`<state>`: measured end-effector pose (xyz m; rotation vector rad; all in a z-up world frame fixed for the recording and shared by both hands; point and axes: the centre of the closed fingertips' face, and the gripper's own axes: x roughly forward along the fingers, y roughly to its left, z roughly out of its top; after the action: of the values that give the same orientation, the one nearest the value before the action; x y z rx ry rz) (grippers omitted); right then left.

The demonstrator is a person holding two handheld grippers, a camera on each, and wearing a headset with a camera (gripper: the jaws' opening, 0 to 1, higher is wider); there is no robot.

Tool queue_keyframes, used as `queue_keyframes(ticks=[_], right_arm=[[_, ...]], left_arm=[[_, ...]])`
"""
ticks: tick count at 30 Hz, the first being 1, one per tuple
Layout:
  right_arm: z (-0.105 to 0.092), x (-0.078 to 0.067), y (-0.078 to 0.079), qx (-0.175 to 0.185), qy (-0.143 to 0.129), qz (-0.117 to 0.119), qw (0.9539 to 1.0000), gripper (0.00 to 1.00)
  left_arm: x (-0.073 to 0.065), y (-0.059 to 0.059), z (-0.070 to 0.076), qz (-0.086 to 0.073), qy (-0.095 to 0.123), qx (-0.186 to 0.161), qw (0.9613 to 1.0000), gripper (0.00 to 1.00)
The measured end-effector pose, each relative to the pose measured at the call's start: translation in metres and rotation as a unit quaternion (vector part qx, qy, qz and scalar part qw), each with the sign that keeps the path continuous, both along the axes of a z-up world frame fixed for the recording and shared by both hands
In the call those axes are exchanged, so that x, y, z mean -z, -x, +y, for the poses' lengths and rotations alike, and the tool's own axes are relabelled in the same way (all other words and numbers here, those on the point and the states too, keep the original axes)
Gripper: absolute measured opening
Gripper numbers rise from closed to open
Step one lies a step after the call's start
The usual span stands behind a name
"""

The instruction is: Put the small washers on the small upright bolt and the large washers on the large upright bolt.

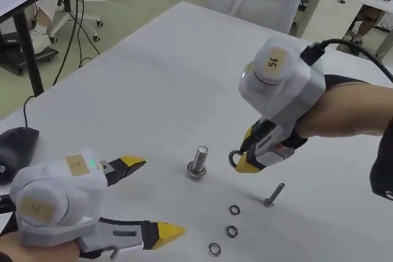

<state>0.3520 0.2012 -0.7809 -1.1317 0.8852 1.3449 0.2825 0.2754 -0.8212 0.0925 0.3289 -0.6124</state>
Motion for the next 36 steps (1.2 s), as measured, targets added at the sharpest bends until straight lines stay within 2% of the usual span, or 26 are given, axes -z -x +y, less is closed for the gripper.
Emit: queue_keyframes(ticks=[9,16,36], right_arm=[[0.026,-0.006,-0.007,-0.022,-0.003,-0.005,0.9997,0.24],[0.037,-0.001,-0.011,-0.036,0.002,-0.005,0.9993,0.24],[0.054,0.016,-0.013,-0.052,0.022,0.001,0.9984,0.24]], left_arm=[[0.001,-0.001,0.002,0.0,-0.001,-0.004,1.0,0.76],[0.004,-0.001,0.004,0.002,0.0,-0.01,1.0,0.76],[0.008,0.003,0.009,0.005,0.001,-0.016,0.9999,0.76]])
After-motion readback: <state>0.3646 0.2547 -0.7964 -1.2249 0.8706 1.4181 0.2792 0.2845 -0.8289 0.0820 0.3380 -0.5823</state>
